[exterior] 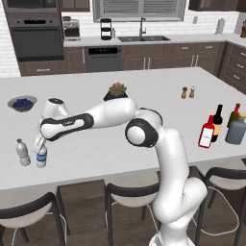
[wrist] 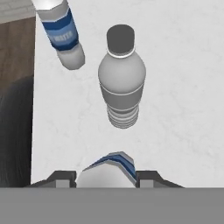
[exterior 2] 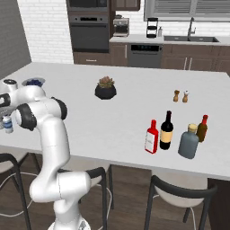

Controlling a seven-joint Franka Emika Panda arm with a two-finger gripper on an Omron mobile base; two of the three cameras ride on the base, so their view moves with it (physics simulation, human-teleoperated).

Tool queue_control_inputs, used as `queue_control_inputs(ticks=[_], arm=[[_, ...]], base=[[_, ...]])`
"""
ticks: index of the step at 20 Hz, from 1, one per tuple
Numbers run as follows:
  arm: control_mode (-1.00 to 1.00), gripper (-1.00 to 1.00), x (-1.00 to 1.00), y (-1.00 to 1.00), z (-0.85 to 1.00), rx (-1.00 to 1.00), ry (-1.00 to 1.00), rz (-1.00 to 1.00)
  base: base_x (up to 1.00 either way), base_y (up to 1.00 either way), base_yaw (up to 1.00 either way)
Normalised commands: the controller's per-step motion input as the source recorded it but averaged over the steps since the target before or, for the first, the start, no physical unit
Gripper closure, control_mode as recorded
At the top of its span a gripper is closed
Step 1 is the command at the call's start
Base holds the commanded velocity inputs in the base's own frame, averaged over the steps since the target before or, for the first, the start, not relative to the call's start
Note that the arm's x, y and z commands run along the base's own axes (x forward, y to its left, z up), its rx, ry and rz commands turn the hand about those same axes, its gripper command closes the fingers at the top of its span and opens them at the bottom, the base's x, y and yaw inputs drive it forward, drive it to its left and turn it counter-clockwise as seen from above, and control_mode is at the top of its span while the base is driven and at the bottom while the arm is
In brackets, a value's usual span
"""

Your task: Move the plastic bottles in the middle to the plastics group, and the glass bottles in the middle to the glass group.

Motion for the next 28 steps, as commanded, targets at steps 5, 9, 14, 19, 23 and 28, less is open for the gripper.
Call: queue_control_inputs(ticks=[5,9,14,19,23,28], arm=[[-1.0,-1.0,0.0,0.0,-0.23,0.0,0.0,0.01],[-1.0,-1.0,-0.05,0.0,-0.11,0.0,-0.02,0.0],[-1.0,-1.0,-0.01,-0.01,0.0,0.0,-0.02,0.0],[-1.0,-1.0,0.0,-0.02,0.23,0.01,-0.03,0.0],[-1.0,-1.0,0.0,0.0,0.45,0.02,0.0,0.0],[-1.0,-1.0,-0.1,-0.18,0.62,0.04,0.0,0.0]], base=[[0.0,0.0,0.0],[0.0,0.0,0.0],[0.0,0.0,0.0],[0.0,0.0,0.0],[0.0,0.0,0.0],[0.0,0.0,0.0]])
